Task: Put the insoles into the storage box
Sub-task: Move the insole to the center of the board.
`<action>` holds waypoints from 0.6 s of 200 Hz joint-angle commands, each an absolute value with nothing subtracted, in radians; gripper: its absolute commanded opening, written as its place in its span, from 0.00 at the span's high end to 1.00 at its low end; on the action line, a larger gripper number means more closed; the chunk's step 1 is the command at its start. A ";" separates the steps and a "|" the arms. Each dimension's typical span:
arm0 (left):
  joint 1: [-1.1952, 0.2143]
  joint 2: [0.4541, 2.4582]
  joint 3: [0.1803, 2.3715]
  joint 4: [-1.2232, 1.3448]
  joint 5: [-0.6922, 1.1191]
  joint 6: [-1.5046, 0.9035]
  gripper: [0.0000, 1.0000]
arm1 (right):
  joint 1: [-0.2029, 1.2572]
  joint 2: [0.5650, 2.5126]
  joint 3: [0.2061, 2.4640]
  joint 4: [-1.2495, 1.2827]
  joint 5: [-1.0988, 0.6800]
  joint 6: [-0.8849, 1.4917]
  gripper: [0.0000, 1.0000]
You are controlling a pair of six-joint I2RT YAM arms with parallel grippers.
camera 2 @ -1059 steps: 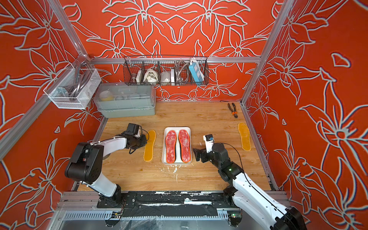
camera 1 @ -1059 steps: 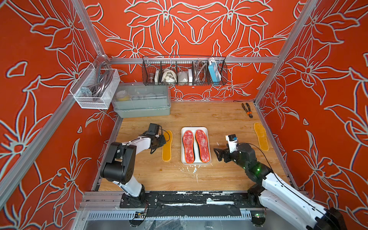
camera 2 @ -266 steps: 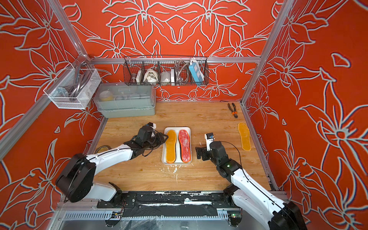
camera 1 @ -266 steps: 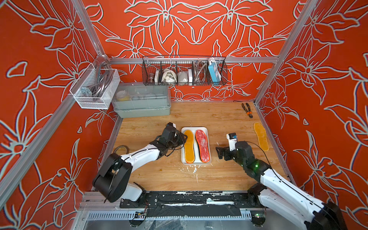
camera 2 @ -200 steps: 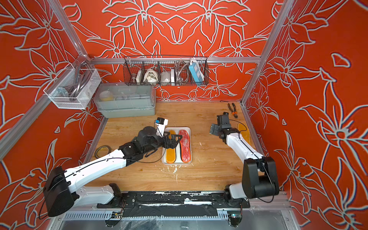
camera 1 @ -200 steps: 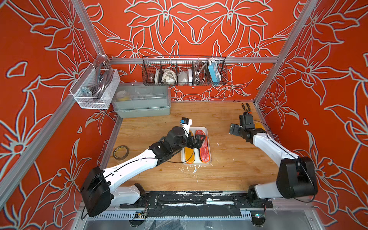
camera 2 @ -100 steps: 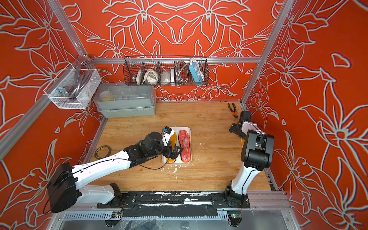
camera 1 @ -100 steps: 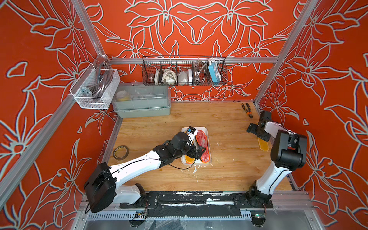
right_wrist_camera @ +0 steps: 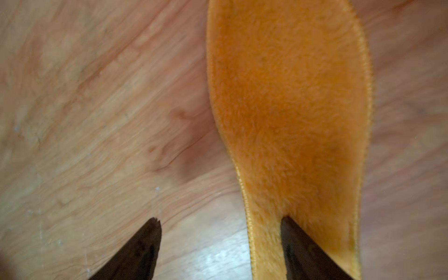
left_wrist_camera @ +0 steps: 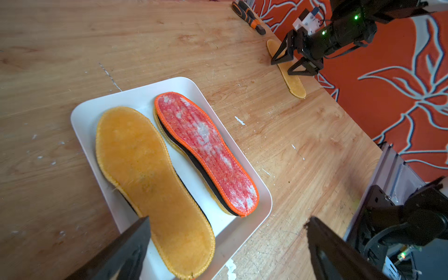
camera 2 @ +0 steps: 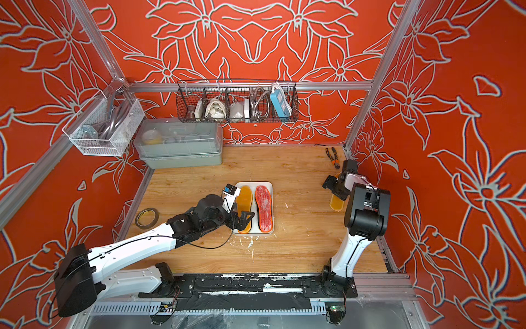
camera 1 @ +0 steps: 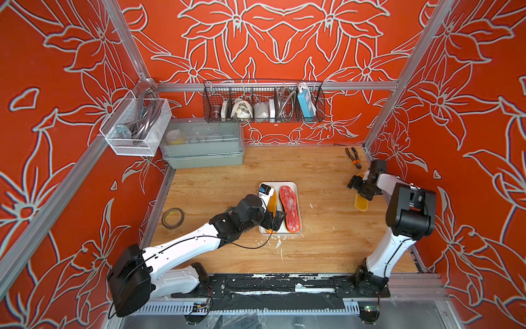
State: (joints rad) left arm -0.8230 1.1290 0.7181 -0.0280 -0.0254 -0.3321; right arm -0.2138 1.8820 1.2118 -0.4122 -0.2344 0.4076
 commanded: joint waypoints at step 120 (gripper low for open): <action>-0.825 0.957 0.587 -0.047 -0.163 -0.300 0.01 | 0.226 1.609 0.861 -0.427 -0.302 0.549 0.24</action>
